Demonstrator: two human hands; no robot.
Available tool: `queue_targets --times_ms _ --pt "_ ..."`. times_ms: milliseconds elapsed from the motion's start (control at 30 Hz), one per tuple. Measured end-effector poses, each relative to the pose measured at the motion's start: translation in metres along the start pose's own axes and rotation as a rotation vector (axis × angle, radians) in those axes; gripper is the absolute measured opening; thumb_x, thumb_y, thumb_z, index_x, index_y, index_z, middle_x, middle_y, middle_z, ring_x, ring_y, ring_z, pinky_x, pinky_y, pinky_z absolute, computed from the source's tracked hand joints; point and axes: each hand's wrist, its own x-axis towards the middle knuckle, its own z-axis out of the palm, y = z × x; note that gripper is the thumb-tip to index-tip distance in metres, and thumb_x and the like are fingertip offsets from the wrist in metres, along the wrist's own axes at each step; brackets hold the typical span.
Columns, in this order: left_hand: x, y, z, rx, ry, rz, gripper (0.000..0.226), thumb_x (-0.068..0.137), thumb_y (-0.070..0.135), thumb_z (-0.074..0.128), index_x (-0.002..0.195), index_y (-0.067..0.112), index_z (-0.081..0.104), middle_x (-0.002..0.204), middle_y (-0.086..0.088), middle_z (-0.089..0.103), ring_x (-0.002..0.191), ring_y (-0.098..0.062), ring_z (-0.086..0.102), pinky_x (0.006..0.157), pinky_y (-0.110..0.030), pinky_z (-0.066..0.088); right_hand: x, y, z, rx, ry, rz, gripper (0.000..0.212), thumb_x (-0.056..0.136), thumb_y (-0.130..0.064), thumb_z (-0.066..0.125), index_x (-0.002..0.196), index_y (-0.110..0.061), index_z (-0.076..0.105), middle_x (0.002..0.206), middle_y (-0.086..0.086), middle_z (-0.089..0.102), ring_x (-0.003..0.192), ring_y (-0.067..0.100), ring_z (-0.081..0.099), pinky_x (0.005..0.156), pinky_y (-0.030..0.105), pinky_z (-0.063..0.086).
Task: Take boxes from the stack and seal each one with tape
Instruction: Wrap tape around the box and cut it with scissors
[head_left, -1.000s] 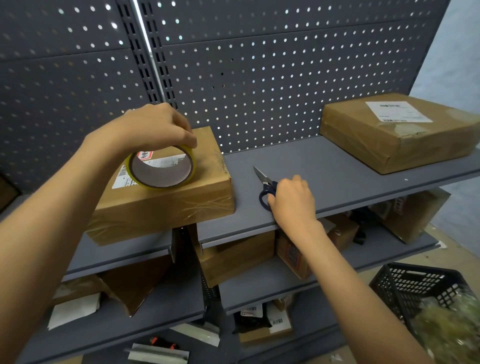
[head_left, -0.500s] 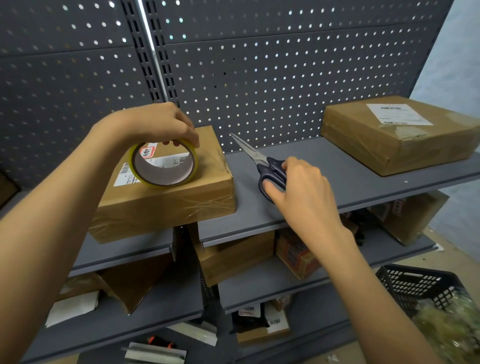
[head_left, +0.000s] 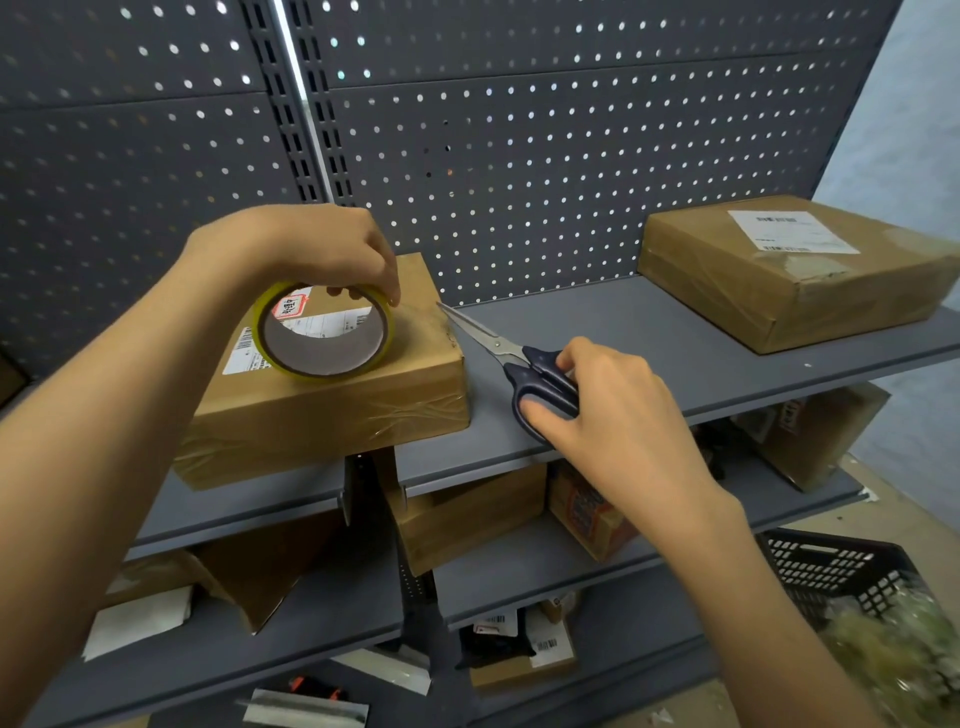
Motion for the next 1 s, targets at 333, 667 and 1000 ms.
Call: queue_targets --times_ms 333,667,1000 --pt "0.009 0.000 -0.001 -0.163 -0.083 -0.165 0.016 0.086 0.021 0.069 0.089 0.005 0.072 0.070 -0.009 0.056 0.058 -0.017 0.043 0.049 -0.023 0.033 -0.006 -0.001 -0.005 -0.064 0.008 -0.030 0.034 0.092 -0.042 0.055 0.115 -0.018 0.048 0.111 -0.002 0.056 0.099 0.018 0.055 0.067 0.022 0.030" --pt "0.017 -0.003 0.003 -0.191 -0.072 -0.192 0.011 0.085 0.018 0.069 0.087 0.007 0.072 0.073 -0.011 0.057 0.058 -0.018 0.041 0.049 -0.024 0.031 -0.017 -0.006 -0.009 -0.053 -0.086 -0.009 0.059 0.074 -0.067 0.063 0.098 -0.023 0.030 0.096 -0.009 0.041 0.087 0.009 0.040 0.059 0.022 0.027" --pt "0.014 -0.001 0.003 -0.206 -0.057 -0.192 0.012 0.085 0.017 0.069 0.088 0.005 0.071 0.070 -0.009 0.054 0.055 -0.015 0.039 0.048 -0.023 0.030 -0.019 -0.017 0.000 -0.120 -0.031 -0.048 0.047 0.083 -0.059 0.056 0.104 -0.020 0.038 0.107 -0.005 0.050 0.097 0.015 0.047 0.070 0.023 0.029"
